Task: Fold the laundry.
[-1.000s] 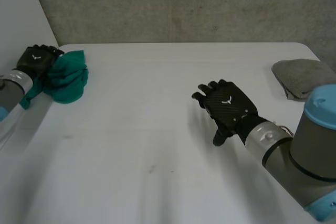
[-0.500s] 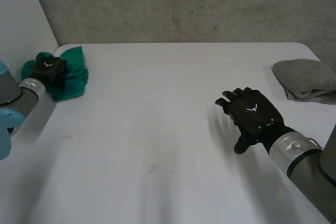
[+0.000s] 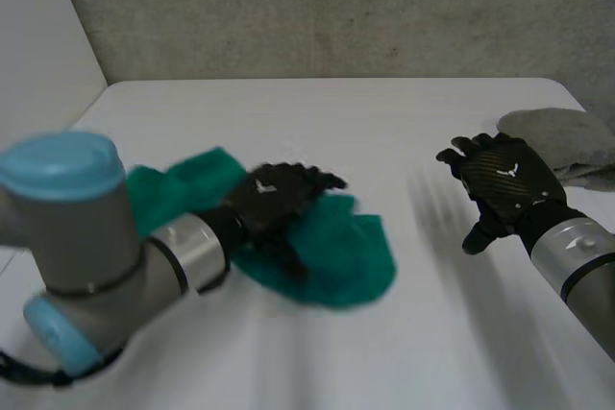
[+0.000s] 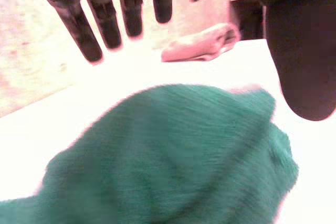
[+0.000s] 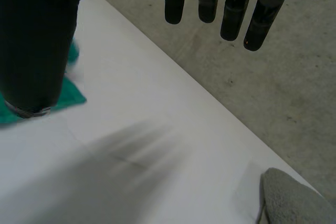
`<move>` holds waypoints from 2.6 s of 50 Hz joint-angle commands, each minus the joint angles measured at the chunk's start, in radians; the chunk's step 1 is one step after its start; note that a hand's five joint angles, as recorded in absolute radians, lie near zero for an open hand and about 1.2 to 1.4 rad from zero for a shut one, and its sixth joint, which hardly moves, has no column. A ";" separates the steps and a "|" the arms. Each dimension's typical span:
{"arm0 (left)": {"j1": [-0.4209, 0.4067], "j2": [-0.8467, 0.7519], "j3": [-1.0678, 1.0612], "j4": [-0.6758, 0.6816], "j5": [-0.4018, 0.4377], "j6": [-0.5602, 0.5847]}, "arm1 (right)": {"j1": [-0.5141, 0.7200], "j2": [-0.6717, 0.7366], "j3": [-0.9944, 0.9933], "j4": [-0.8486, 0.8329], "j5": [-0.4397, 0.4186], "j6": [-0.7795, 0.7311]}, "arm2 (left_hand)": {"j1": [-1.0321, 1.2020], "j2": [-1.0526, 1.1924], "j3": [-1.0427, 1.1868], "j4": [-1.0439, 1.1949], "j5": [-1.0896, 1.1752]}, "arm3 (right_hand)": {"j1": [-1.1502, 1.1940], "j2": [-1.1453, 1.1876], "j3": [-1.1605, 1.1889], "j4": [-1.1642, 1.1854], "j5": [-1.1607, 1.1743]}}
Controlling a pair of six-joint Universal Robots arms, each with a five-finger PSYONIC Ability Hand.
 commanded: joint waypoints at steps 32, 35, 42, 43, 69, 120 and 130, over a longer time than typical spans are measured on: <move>0.299 -0.049 -0.064 -0.197 -0.189 0.272 | 0.217 0.330 -0.370 0.279 0.009 0.136 | 0.182 0.062 0.040 0.050 0.085 | -0.030 -0.045 -0.042 -0.061 -0.072; 0.305 -0.041 -0.092 -0.169 -0.195 0.272 | 0.217 0.396 -0.482 0.343 0.006 0.133 | 0.188 0.068 0.046 0.056 0.091 | -0.030 -0.045 -0.042 -0.061 -0.072; 0.328 -0.022 -0.145 -0.128 -0.195 0.269 | 0.211 0.531 -0.708 0.475 -0.017 0.130 | 0.205 0.085 0.064 0.073 0.108 | 0.018 0.003 0.006 -0.013 -0.024; 0.331 -0.022 -0.148 -0.120 -0.195 0.269 | 0.210 0.563 -0.753 0.512 -0.027 0.133 | 0.205 0.085 0.064 0.073 0.108 | 0.065 0.050 0.053 0.034 0.023; 0.305 -0.180 -0.043 0.109 -0.270 0.288 | 0.205 0.807 -1.162 0.755 -0.106 0.127 | 1.159 1.039 1.018 1.027 1.062 | 1.192 1.177 1.180 1.161 1.150; 0.159 0.039 -0.317 0.390 -0.333 0.317 | 0.230 0.358 -0.308 0.173 0.088 -0.065 | 1.063 0.943 0.921 0.931 0.966 | 1.192 1.177 1.180 1.161 1.150; 0.194 0.083 -0.314 0.379 -0.336 0.307 | 0.119 0.332 -0.297 0.183 0.025 0.118 | 1.066 0.945 0.924 0.934 0.969 | 0.216 0.200 0.204 0.185 0.174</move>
